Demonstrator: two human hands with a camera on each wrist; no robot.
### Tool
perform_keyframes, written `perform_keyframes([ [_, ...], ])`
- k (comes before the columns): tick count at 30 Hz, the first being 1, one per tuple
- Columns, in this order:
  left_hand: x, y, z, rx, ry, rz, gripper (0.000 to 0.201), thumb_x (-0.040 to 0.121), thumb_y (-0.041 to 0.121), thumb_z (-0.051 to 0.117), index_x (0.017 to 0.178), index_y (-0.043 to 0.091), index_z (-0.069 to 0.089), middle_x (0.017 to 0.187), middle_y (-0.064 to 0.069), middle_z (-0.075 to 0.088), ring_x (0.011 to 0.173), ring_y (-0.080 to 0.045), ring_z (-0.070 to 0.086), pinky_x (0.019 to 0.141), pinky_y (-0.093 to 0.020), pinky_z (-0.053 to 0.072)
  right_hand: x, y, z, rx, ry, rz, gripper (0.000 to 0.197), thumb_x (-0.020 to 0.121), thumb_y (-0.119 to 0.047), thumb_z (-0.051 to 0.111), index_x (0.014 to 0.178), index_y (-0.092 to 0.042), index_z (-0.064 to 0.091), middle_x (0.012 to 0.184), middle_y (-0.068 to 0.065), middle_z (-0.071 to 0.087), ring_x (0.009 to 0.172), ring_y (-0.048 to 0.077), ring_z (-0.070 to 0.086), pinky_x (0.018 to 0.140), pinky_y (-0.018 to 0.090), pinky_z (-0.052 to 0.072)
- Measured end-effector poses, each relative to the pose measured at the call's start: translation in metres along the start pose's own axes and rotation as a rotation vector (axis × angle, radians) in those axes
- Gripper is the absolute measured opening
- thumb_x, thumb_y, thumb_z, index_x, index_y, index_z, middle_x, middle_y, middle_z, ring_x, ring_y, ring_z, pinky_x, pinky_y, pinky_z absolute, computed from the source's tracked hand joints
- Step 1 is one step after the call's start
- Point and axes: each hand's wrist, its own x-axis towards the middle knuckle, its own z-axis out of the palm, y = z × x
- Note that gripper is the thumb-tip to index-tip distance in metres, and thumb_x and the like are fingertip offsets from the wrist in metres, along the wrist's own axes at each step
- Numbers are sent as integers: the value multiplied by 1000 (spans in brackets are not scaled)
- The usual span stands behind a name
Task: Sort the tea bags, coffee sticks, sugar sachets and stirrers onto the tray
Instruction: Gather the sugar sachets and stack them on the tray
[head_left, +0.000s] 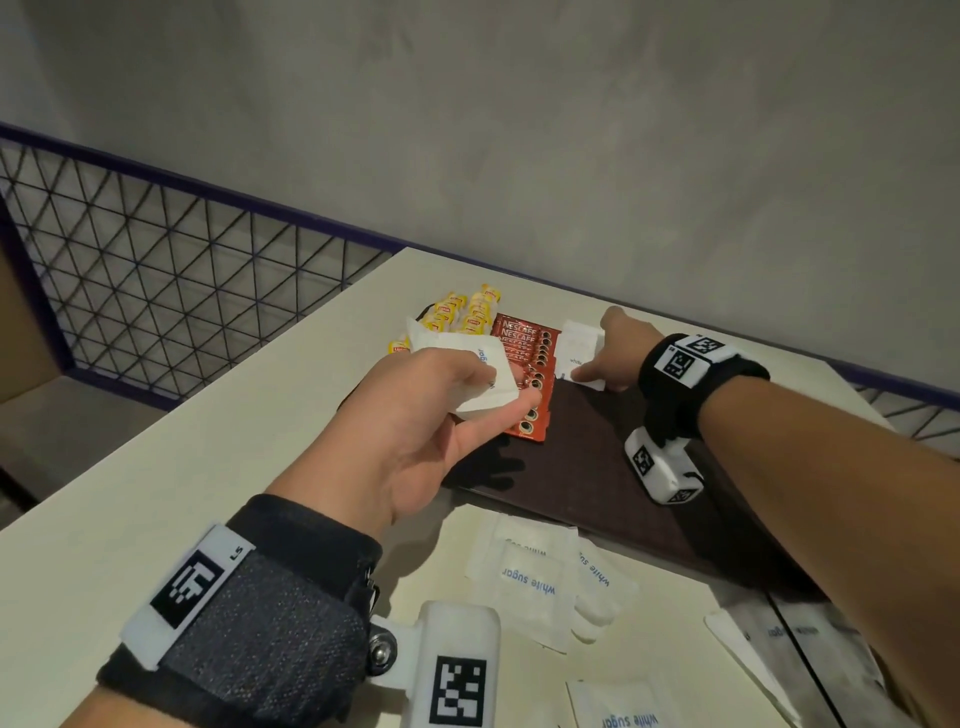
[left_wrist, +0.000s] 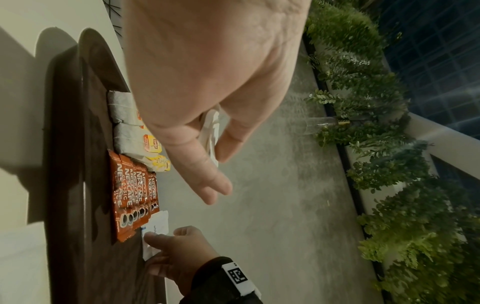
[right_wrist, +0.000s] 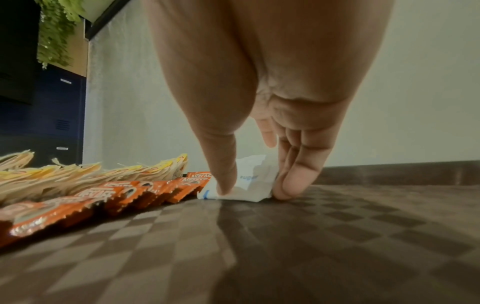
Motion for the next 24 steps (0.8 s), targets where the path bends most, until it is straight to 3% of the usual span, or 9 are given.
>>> perform_keyframes([
  [5,-1,1,2,-16,-4,-3,41,92,-11,56,131,1,56,131,-25,64,107,-40,72,67,-38,65,6,2,1,46,41,2,89,74,-32,90,140,-10,33,102,12,66,83,29,70,79,45,61],
  [9,-4,2,3,-38,-16,-1,45,92,-13,48,134,2,52,129,-26,65,109,-46,70,64,-39,65,3,6,-3,75,-27,29,83,76,-27,89,135,-10,33,89,9,70,76,25,72,62,33,57],
  [13,-7,1,3,57,-50,-12,38,95,-12,51,131,1,55,114,-25,74,91,-41,78,61,-36,64,-2,3,-5,0,-22,26,74,80,-28,85,132,-9,37,86,10,68,68,22,66,51,28,47],
  [15,-9,2,5,111,-71,-11,31,96,-8,57,126,3,58,103,-22,78,84,-37,79,61,-34,65,-11,3,-14,-6,-24,19,76,83,-34,82,137,-8,35,87,10,69,69,23,69,58,31,55],
  [17,-11,2,7,154,-77,-19,30,96,-3,62,125,5,61,99,-18,80,80,-32,80,61,-32,65,-31,7,-31,119,-28,17,74,86,-37,78,140,-11,35,93,11,71,74,25,74,68,37,62],
  [20,-17,1,11,207,-88,-28,29,93,2,68,122,7,63,95,-13,81,76,-27,80,60,-30,65,-83,9,-57,517,-75,-11,47,91,-22,74,130,-10,50,92,14,69,71,24,69,62,32,61],
  [24,-21,-7,15,301,-103,-55,32,91,9,74,122,9,66,96,-12,81,77,-23,80,48,-23,59,-169,-2,-66,917,-438,-94,31,95,4,57,125,-6,60,96,19,69,81,27,65,74,36,59],
])
